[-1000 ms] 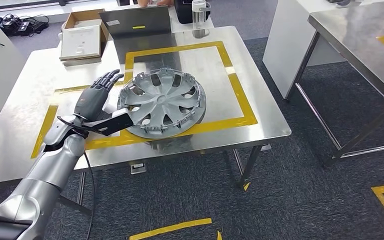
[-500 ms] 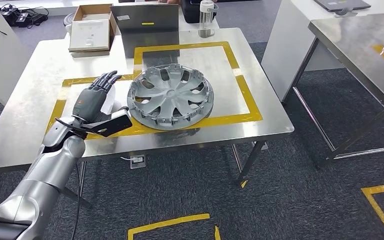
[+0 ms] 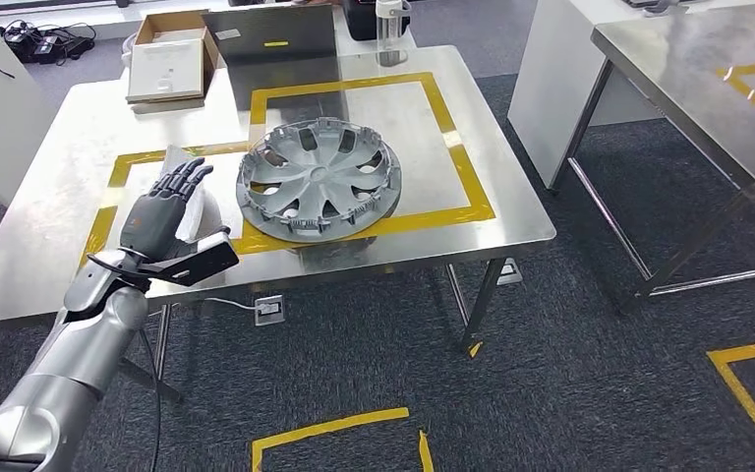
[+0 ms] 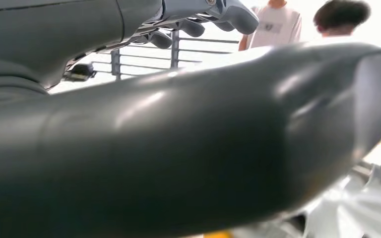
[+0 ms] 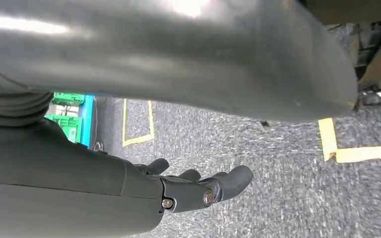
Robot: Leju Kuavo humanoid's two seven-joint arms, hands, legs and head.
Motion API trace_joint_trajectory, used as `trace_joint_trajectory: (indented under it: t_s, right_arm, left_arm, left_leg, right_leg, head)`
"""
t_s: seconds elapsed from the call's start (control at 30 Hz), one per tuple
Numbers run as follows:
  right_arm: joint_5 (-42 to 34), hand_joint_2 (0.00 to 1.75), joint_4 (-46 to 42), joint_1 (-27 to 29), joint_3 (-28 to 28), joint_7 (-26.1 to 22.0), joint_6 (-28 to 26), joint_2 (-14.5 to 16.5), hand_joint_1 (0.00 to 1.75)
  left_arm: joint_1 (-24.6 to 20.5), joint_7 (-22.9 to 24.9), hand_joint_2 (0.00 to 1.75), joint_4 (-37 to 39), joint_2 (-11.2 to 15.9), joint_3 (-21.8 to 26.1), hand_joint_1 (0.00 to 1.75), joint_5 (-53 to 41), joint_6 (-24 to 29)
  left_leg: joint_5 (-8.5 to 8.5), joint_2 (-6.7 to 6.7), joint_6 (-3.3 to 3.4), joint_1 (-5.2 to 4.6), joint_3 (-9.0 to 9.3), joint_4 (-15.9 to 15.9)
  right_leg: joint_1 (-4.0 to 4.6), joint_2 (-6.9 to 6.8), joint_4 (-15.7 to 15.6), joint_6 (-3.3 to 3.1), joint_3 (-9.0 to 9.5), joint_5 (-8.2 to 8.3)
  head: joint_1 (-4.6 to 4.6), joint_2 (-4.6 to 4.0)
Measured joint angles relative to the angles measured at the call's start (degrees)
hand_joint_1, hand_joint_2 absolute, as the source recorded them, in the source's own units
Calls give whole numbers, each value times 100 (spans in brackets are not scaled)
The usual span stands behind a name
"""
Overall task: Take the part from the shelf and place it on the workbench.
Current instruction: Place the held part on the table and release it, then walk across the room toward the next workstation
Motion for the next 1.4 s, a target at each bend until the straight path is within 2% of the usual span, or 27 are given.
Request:
trace_joint_trajectory:
  t_s: [0.1, 0.13, 0.23, 0.27, 0.3, 0.33, 0.4, 0.43, 0.47, 0.5, 0.53, 0.57, 0.63, 0.67, 0.7, 0.9, 0.97, 1.03, 1.07, 1.1, 1.13, 1.17, 1.23, 1.27, 1.33, 1.37, 1.4]
  right_arm:
    - [9, 0, -1, -9, 3, 0, 28, -6, 0]
    - [0, 0, -1, -14, 4, -1, 36, -12, 0]
    - [-38, 0, -2, -19, 3, -2, 49, -32, 0]
    - [-48, 0, -2, -17, 3, -3, 51, -38, 0]
    - [-60, 0, -2, -15, 3, -3, 50, -43, 0]
    - [-69, 0, -2, -14, 3, -2, 48, -47, 0]
    - [-89, 0, -2, -23, 3, 0, 41, -52, 0]
    - [-96, 0, -2, -28, 3, 0, 35, -55, 0]
    - [-104, 0, -2, -32, 3, 0, 31, -58, 0]
    - [-109, 0, -2, -35, 3, 0, 25, -63, 0]
    - [-117, 0, -2, -38, 3, 0, 18, -69, 0]
    - [-126, 0, -2, -43, 3, 0, 7, -76, 0]
    - [-149, 0, -4, -69, 3, -1, -22, -99, 0]
    - [-166, 0, -5, -82, 2, -1, -39, -108, 0]
    - [-179, 0, -7, -91, 2, -2, -50, -114, 0]
    - [-224, 0, -6, -96, -9, -2, -88, -117, 0]
    - [-300, 0, -6, -106, -60, -2, -145, -115, 0]
    - [-372, 0, -7, -114, -111, -1, -194, -112, 0]
    - [-389, 0, -7, -114, -122, -1, -208, -111, 0]
    - [-402, 0, -7, -115, -133, 0, -223, -111, 0]
    - [-411, 0, -7, -116, -142, 0, -237, -111, 0]
    - [-421, 0, -7, -118, -148, 0, -254, -114, 0]
    - [-437, 0, -9, -124, -154, 0, -286, -116, 0]
    - [-445, 0, -10, -127, -158, -1, -302, -117, 0]
    - [-459, 0, -11, -125, -174, -2, -327, -114, 0]
    - [-467, 0, -11, -121, -184, -3, -336, -112, 0]
    - [-473, 0, -11, -117, -192, -3, -341, -110, 0]
  left_arm:
    - [40, 58, 0, -77, -4, 16, 0, -31, -2]
    - [39, 78, 0, -104, -15, 17, 0, -50, -9]
    - [34, 157, 0, -137, -83, 18, 0, -134, -56]
    - [19, 184, 0, -135, -121, 17, 0, -160, -79]
    - [-1, 201, 0, -133, -170, 17, 0, -178, -98]
    - [-26, 211, 0, -132, -225, 16, 0, -194, -113]
    - [-58, 227, 0, -125, -323, 16, 0, -219, -126]
    - [-62, 241, 0, -115, -369, 16, 0, -235, -126]
    - [-62, 257, 0, -103, -410, 16, 0, -252, -126]
    - [-62, 275, 0, -92, -449, 15, 0, -271, -126]
    - [-67, 296, 0, -84, -496, 15, 0, -290, -128]
    - [-80, 312, 0, -81, -541, 14, 0, -312, -137]
    - [-142, 340, 0, -76, -641, 14, 0, -359, -168]
    - [-185, 345, 0, -69, -679, 13, 0, -384, -189]
    - [-219, 348, 0, -62, -708, 12, 0, -401, -203]
    - [-314, 345, 0, -5, -791, 4, 0, -432, -255]
    - [-497, 338, 0, 146, -926, -19, 0, -467, -309]
    - [-650, 322, 0, 321, -1076, -40, 0, -501, -331]
    - [-668, 311, 0, 377, -1125, -43, 0, -509, -330]
    - [-683, 298, 0, 427, -1176, -44, 0, -514, -327]
    - [-704, 287, 0, 463, -1221, -45, 0, -519, -324]
    - [-738, 280, 0, 490, -1265, -46, 0, -522, -319]
    - [-818, 274, 0, 531, -1345, -47, 0, -528, -299]
    - [-851, 279, 0, 556, -1367, -47, 0, -529, -283]
    - [-883, 313, 0, 617, -1358, -47, 0, -531, -233]
    - [-897, 336, 0, 655, -1330, -46, 0, -532, -196]
    - [-914, 360, 0, 688, -1284, -43, 0, -533, -153]
  left_leg:
    - [309, -18, 2, 30, 709, -1080]
    - [365, -28, 31, 24, 840, -1323]
    - [478, -37, 188, -26, 814, -1408]
    - [534, -30, 243, -30, 778, -1413]
    - [600, -24, 297, -27, 726, -1420]
    - [672, -19, 342, -19, 660, -1428]
    - [804, -20, 395, -33, 498, -1425]
    - [867, -18, 408, -48, 412, -1421]
    - [927, -16, 415, -66, 328, -1415]
    - [982, -12, 420, -83, 249, -1407]
    - [1031, -8, 421, -98, 178, -1397]
    - [1078, -5, 421, -111, 118, -1389]
    - [1169, 6, 403, -125, 37, -1383]
    - [1211, 12, 383, -120, 23, -1388]
    - [1242, 18, 363, -113, 21, -1394]
    - [1323, 19, 303, -101, 17, -1412]
    - [827, 5, 196, -69, -145, -902]
    - [218, -6, 83, -11, -298, -113]
    - [212, -5, 49, 13, -257, 50]
    - [317, -5, 18, 39, -131, 26]
    - [460, -5, -12, 69, 85, -181]
    - [507, -9, -46, 94, 345, -519]
    - [461, -43, -20, 93, 766, -1139]
    - [403, -63, 26, 74, 836, -1291]
    - [467, -70, 162, 48, 770, -1330]
    - [521, -60, 226, 42, 720, -1331]
    - [587, -45, 286, 41, 655, -1340]
  right_leg:
    - [-13, 3, 10, 92, -118, 124]
    - [-11, 4, 6, 134, -136, 167]
    - [-18, 11, -60, 263, -154, 305]
    - [-30, 14, -55, 302, -179, 290]
    - [-40, 15, 31, 334, -233, 173]
    - [-43, 16, 231, 356, -319, -47]
    - [-34, 17, 940, 370, -539, -639]
    - [-23, 17, 1303, 365, -616, -839]
    - [-10, 18, 1546, 352, -624, -921]
    - [7, 18, 1597, 329, -534, -885]
    - [29, 18, 1441, 296, -336, -766]
    - [58, 17, 1107, 252, -45, -635]
    - [117, 4, 337, 145, 509, -587]
    - [143, -2, 91, 106, 660, -606]
    - [158, -7, -24, 84, 713, -638]
    - [167, -6, -85, 55, 691, -546]
    - [121, -33, -128, -2, 535, -341]
    - [61, -57, -147, -14, 306, -119]
    - [39, -57, -141, 8, 215, -51]
    - [15, -58, -131, 36, 123, 14]
    - [-10, -57, -113, 71, 32, 74]
    - [-30, -55, -89, 114, -55, 131]
    - [-44, -49, -44, 211, -176, 235]
    - [-42, -43, -46, 254, -203, 294]
    - [-54, -30, -90, 329, -226, 410]
    - [-66, -24, -82, 359, -261, 389]
    - [-75, -18, 15, 382, -323, 251]
  head:
    - [1, 0]
    - [4, 0]
    - [12, 0]
    - [11, 0]
    - [15, 0]
    - [21, 0]
    - [34, 0]
    - [36, 0]
    - [37, 0]
    - [36, 0]
    - [36, 0]
    - [36, 0]
    - [31, 0]
    - [32, 0]
    - [32, 0]
    - [36, 0]
    - [28, 0]
    - [23, 0]
    - [23, 0]
    - [24, 0]
    - [23, 0]
    - [20, 0]
    - [31, 0]
    - [39, 0]
    - [56, 0]
    - [58, 0]
    - [63, 0]
